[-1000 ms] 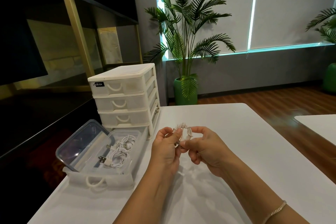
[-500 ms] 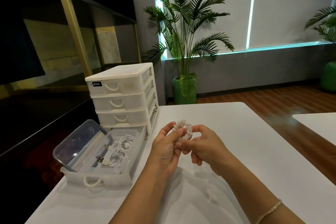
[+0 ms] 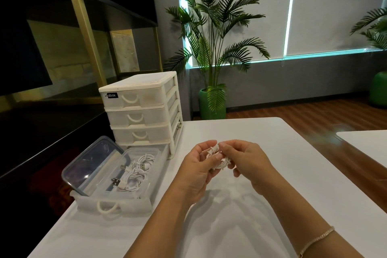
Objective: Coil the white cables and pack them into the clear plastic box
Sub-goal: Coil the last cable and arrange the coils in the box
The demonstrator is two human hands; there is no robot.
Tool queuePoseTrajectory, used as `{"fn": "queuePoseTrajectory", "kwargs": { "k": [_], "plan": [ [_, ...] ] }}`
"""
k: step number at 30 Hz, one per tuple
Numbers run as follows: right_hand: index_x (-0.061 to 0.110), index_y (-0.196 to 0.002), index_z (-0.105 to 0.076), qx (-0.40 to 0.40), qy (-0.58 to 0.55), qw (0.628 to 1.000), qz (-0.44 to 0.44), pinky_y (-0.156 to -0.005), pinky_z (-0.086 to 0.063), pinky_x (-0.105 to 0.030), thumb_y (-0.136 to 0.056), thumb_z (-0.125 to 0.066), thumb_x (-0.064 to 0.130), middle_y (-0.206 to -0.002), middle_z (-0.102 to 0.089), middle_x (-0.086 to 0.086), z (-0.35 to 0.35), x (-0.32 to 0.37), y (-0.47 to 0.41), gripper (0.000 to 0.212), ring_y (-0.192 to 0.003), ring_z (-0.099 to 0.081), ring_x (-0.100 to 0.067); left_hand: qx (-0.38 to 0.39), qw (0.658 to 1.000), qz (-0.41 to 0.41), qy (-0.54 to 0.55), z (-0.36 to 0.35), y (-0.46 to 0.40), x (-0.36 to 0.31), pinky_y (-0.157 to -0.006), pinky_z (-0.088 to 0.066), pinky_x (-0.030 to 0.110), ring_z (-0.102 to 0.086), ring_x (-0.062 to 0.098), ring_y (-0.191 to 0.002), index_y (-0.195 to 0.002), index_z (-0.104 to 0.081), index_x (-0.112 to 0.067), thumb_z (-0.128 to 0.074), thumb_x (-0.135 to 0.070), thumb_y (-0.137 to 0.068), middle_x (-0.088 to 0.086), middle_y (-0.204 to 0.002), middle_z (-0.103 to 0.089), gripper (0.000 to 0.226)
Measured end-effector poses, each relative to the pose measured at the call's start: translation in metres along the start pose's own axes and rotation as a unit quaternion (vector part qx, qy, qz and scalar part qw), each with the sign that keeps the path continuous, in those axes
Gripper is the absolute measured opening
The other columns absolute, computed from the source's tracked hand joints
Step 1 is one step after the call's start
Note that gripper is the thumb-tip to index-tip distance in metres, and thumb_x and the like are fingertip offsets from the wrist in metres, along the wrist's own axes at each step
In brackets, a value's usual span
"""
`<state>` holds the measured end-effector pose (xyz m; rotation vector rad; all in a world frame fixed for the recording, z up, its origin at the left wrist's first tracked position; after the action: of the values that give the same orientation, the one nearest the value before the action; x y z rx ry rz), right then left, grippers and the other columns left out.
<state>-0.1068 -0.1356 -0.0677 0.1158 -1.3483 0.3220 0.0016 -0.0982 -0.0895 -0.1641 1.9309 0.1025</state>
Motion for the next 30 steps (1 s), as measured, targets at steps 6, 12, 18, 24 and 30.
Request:
{"fn": "queuePoseTrajectory", "kwargs": {
  "k": [6,12,18,24,30],
  "plan": [
    [0.017,-0.092,-0.069,-0.028,0.058,0.998,0.026,-0.057,-0.042,-0.021,-0.091,-0.055,0.029,-0.078,-0.066,0.004,-0.001,-0.002,-0.003,0.019,-0.065,-0.055,-0.009,-0.003,0.992,-0.016,-0.122,0.006,-0.001,0.0,-0.083,-0.055,0.034,-0.063,0.026,-0.098,-0.103,-0.059,-0.019,-0.06,0.011,-0.078,0.015,-0.111,-0.062,0.039],
    [0.014,-0.1,-0.067,-0.089,0.122,0.987,0.048,-0.068,-0.046,-0.02,-0.093,-0.052,0.032,-0.082,-0.064,0.004,0.008,0.001,-0.005,0.024,-0.075,-0.057,-0.01,-0.145,0.87,-0.169,-0.439,0.009,0.01,-0.026,-0.064,-0.05,0.01,-0.063,0.009,-0.086,-0.11,-0.065,-0.024,-0.07,-0.024,-0.079,-0.007,-0.105,-0.066,0.031],
    [0.013,-0.103,-0.067,-0.104,0.16,0.979,0.074,-0.074,-0.046,-0.02,-0.091,-0.054,0.031,-0.096,-0.067,-0.002,0.009,0.005,-0.003,0.025,-0.083,-0.058,-0.012,-0.093,0.807,-0.258,-0.523,-0.004,0.013,-0.03,-0.053,-0.039,0.007,-0.049,0.005,-0.054,-0.109,-0.07,-0.016,-0.055,-0.022,-0.09,0.005,-0.086,-0.071,0.024],
    [0.011,-0.104,-0.066,-0.092,0.115,0.988,0.052,-0.069,-0.046,-0.02,-0.092,-0.053,0.027,-0.084,-0.063,0.003,0.012,0.002,-0.006,0.024,-0.076,-0.057,-0.01,-0.101,0.897,-0.179,-0.391,0.008,0.003,-0.024,-0.077,-0.052,0.016,-0.061,0.009,-0.086,-0.102,-0.067,-0.024,-0.059,-0.024,-0.09,-0.008,-0.094,-0.067,0.015],
    [0.011,-0.098,-0.065,-0.045,0.068,0.996,0.031,-0.057,-0.037,-0.02,-0.095,-0.05,0.028,-0.073,-0.058,0.004,0.004,0.0,-0.007,0.024,-0.065,-0.05,-0.009,-0.068,0.978,-0.08,-0.181,0.019,-0.004,-0.014,-0.067,-0.058,0.026,-0.061,0.016,-0.072,-0.083,-0.067,-0.017,-0.056,-0.012,-0.09,0.006,-0.077,-0.065,0.015]
  ]
}}
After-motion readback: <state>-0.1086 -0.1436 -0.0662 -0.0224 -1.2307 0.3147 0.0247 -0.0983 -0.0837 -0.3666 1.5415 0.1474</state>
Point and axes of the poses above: each hand's wrist, its own y-axis away from the middle knuckle, its own z-axis out of the back of the hand, x = y × z, the point moved 7 cm from there along -y, towards the middle knuckle
